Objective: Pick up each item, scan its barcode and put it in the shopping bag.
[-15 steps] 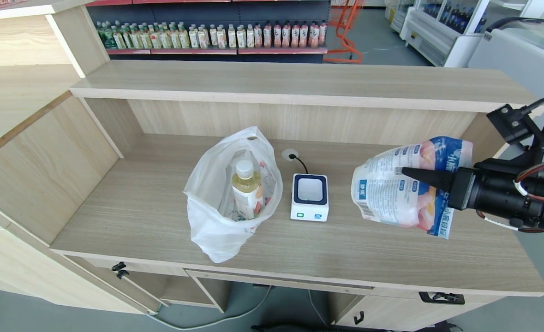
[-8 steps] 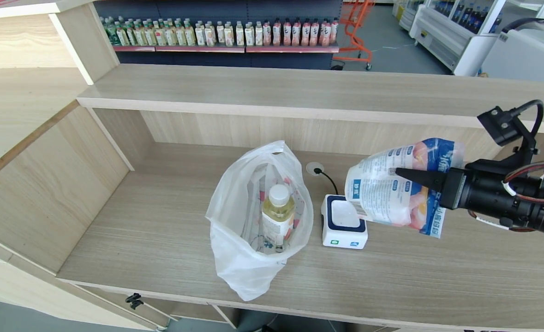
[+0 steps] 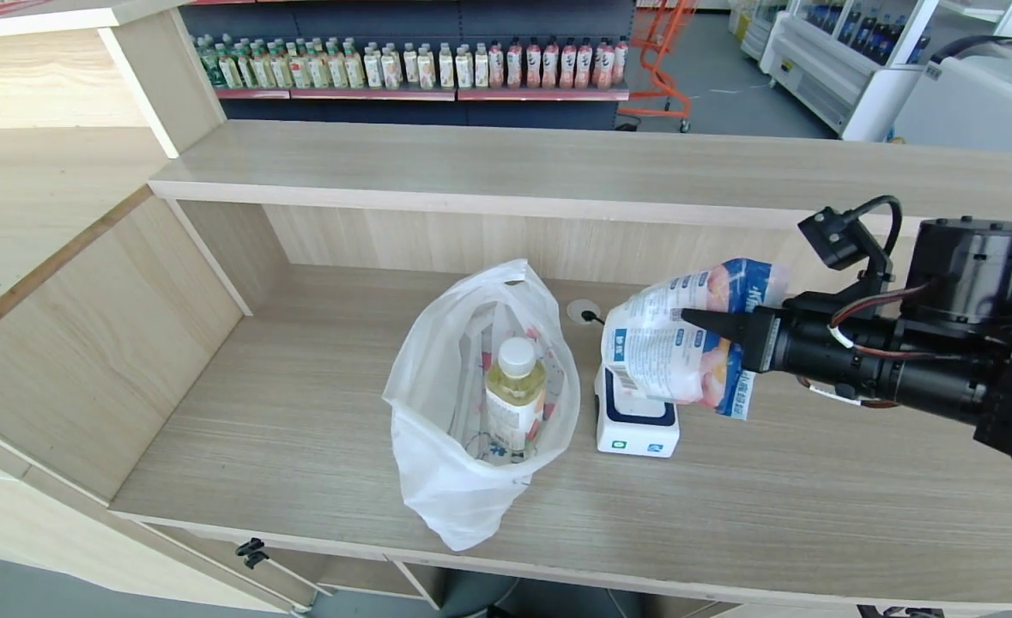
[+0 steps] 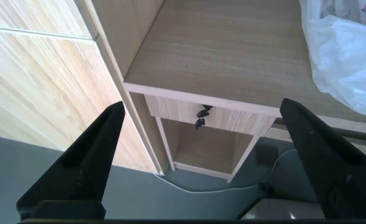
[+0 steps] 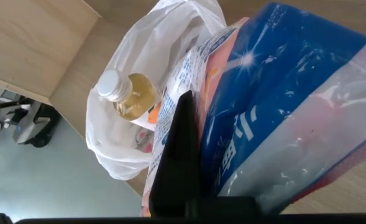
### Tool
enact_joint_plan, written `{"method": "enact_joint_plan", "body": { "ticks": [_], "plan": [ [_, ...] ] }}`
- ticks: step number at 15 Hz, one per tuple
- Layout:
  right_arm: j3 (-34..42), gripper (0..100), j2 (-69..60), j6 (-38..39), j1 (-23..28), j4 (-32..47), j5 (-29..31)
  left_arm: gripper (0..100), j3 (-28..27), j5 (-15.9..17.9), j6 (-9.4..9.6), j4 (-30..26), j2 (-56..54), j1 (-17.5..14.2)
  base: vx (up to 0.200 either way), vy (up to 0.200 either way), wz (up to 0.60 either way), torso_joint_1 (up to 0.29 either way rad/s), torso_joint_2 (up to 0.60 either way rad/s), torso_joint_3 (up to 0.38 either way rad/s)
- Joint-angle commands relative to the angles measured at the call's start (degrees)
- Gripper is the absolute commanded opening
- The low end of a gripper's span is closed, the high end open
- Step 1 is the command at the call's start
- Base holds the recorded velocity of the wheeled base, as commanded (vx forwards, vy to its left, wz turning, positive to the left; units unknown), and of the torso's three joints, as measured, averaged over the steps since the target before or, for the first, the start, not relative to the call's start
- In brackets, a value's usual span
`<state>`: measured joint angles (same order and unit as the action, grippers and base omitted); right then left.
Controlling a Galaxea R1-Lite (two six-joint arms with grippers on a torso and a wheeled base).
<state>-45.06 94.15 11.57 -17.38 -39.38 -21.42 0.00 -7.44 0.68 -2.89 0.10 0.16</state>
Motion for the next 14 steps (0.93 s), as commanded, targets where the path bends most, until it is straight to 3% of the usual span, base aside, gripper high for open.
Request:
{"method": "enact_joint_plan", "body": {
  "ticks": [1,6,9,14],
  "plan": [
    [-4.0,0,6.4,-0.1,-2.4,0.0,0.1,100,0.0,0.0,0.02,0.1,0.0,-0.1,0.0,0.0,0.0,0.0,0.0,0.0],
    [-13.1,0,16.2,-0.9,-4.9,-0.1,0.1,100,0.0,0.0,0.02,0.0,0.0,-0.1,0.0,0.0,0.0,0.0,0.0,0.0],
    [-16.9,0,22.5,-12.0,-4.9,-0.1,-0.3,100,0.0,0.0,0.02,0.0,0.0,-0.1,0.0,0.0,0.0,0.0,0.0,0.0],
    [-28.2,0,31.4,-12.4,-7.7,-0.1,-0.3,100,0.0,0.0,0.02,0.0,0.0,-0.2,0.0,0.0,0.0,0.0,0.0,0.0]
  ]
}}
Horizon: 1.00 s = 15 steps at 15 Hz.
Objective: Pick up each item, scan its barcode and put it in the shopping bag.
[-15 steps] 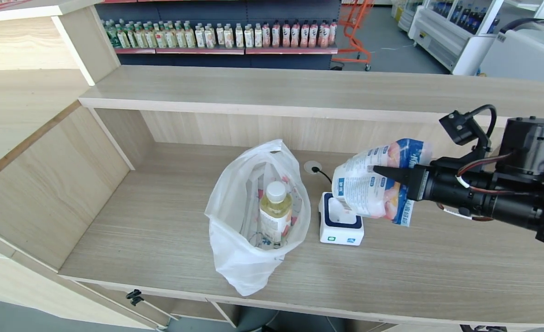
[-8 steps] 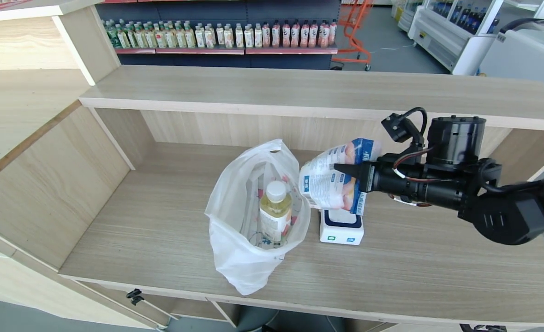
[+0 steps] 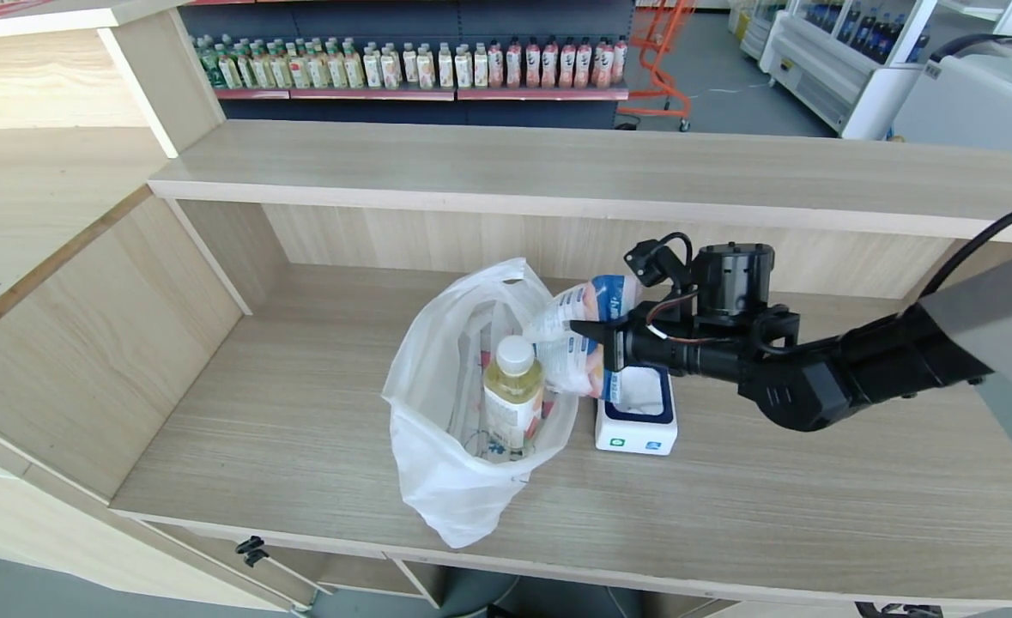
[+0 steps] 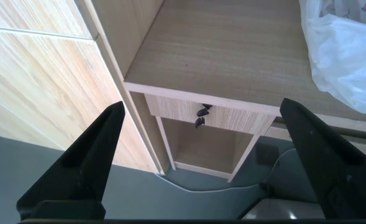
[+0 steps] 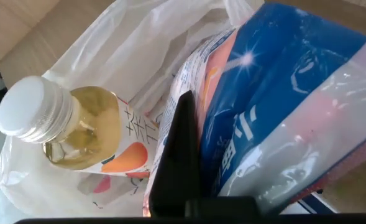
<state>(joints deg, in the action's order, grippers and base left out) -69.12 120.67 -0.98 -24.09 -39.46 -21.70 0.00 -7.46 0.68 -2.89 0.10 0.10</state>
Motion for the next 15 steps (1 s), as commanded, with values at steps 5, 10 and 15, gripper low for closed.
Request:
{"method": "enact_joint_plan", "body": {
  "ticks": [5,10,15],
  "plan": [
    [-12.2,0,11.2,-1.0,-3.6,0.3,-0.1,100,0.0,0.0,0.02,0.0,0.0,0.0,0.0,0.0,0.0,0.0,0.0,0.0],
    [-15.7,0,15.3,-2.2,-3.8,0.4,-0.1,100,0.0,0.0,0.02,0.0,0.0,0.0,0.0,0.0,0.0,0.0,0.0,0.0],
    [-22.0,100,17.0,1.6,-4.8,0.5,-3.9,100,0.0,0.0,0.02,0.0,0.0,0.0,0.0,0.0,0.0,0.0,0.0,0.0]
  ]
}}
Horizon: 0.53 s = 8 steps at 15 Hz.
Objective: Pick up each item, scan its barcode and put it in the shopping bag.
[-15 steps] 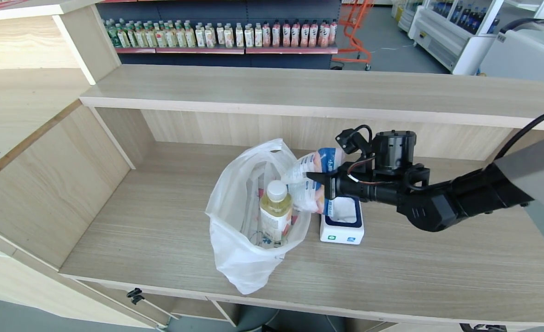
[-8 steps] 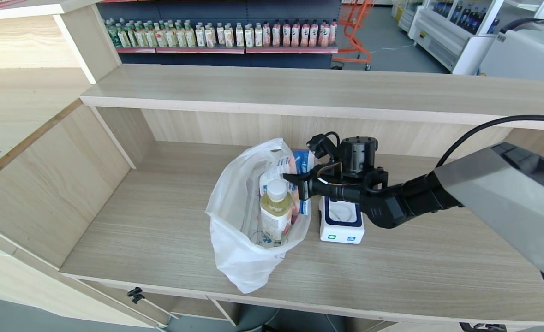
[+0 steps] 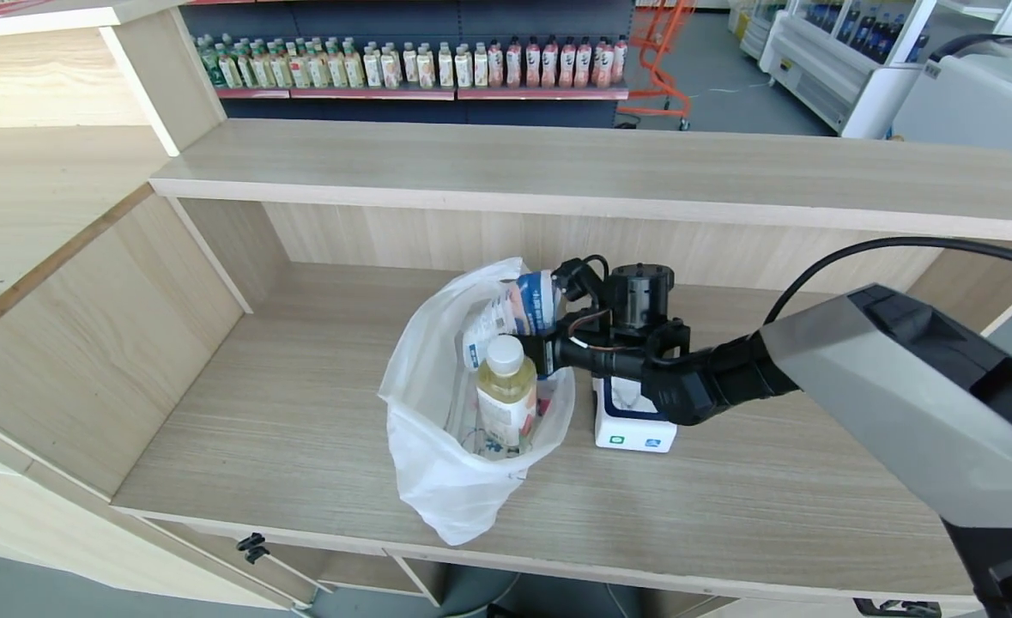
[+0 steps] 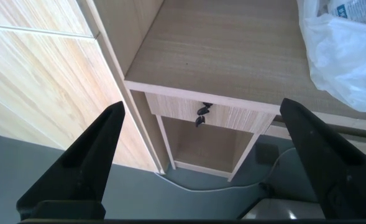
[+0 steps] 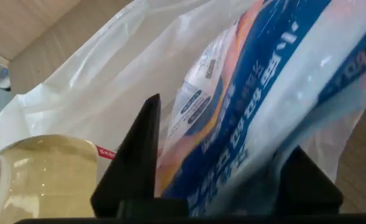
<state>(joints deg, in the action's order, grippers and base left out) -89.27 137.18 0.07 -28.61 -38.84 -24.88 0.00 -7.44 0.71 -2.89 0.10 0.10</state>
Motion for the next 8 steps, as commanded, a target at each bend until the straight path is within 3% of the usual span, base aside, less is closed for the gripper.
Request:
{"method": "enact_joint_plan", "body": {
  "ticks": [1,5,8],
  "plan": [
    [-4.0,100,0.0,3.8,-0.7,-0.1,-1.9,100,0.0,0.0,0.0,0.0,0.0,0.0,0.0,0.0,0.0,0.0,0.0,0.0],
    [-5.7,100,-5.1,8.5,-0.7,-0.1,-6.0,100,0.0,0.0,0.0,0.0,0.0,0.0,0.0,0.0,0.0,0.0,0.0,0.0],
    [5.2,100,-14.9,8.5,0.9,-0.7,-6.0,100,0.0,0.0,0.0,0.0,0.0,0.0,0.0,0.0,0.0,0.0,0.0,0.0]
  ]
}}
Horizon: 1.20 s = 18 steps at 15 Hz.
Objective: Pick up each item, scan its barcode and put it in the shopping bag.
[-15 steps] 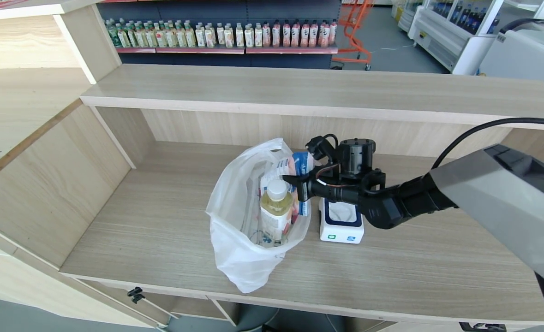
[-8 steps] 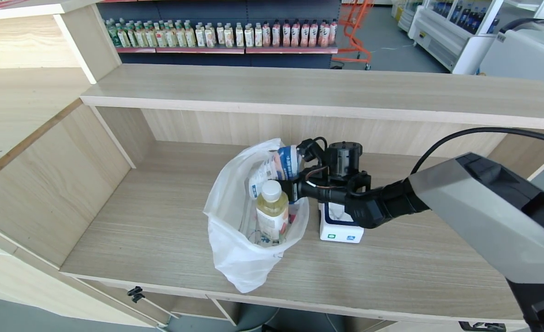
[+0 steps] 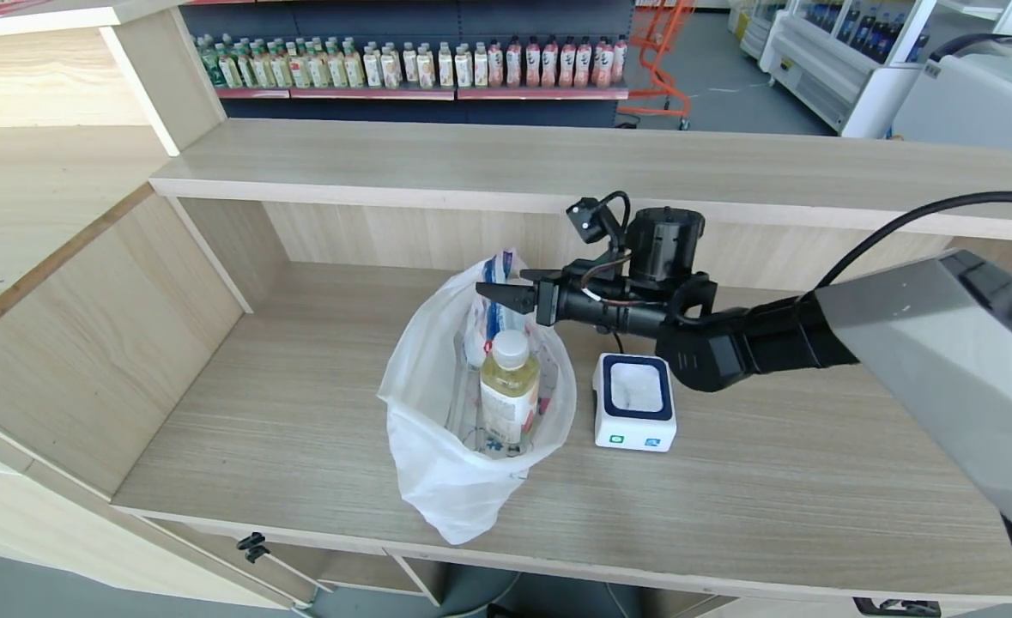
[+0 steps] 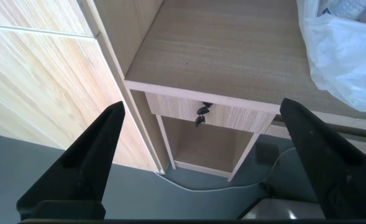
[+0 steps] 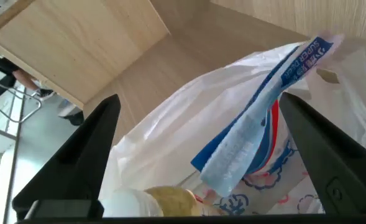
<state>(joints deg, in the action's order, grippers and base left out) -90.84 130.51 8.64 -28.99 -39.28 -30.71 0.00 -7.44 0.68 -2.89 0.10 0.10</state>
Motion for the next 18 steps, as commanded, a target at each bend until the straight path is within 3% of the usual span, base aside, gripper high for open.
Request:
{"method": "enact_joint_plan", "body": {
  "ticks": [1,5,7,10,13,15,18],
  "plan": [
    [15.5,100,-16.0,-0.1,3.4,-0.2,-0.2,100,0.0,0.0,0.02,0.0,0.0,0.0,0.0,0.0,0.0,0.0,0.0,0.0],
    [50.6,100,-49.1,-0.1,14.2,3.0,1.1,100,0.0,0.0,0.02,0.1,0.0,0.0,0.0,0.0,0.0,0.0,0.0,0.0],
    [63.6,100,-63.5,-2.0,21.3,11.3,3.5,100,0.0,0.0,0.02,0.0,0.0,0.0,0.0,0.0,0.0,0.0,0.0,0.0],
    [79.5,100,-85.6,-3.3,23.9,21.3,22.4,100,0.0,0.0,0.02,0.0,0.0,0.0,0.0,0.0,0.0,0.0,0.0,0.0],
    [90.8,100,-106.8,-5.2,25.4,22.1,24.4,100,0.0,0.0,0.02,0.0,0.0,0.0,0.0,0.0,0.0,0.0,0.0,0.0],
    [90.8,100,-122.2,-6.2,29.3,33.9,24.7,100,0.0,0.0,0.02,0.1,0.0,0.0,0.0,0.0,0.0,0.0,0.0,0.0],
    [90.8,100,-130.5,-7.1,29.3,34.4,26.4,100,0.0,0.0,0.02,0.0,0.0,0.0,0.0,0.0,0.0,0.0,0.0,0.0]
  ]
}}
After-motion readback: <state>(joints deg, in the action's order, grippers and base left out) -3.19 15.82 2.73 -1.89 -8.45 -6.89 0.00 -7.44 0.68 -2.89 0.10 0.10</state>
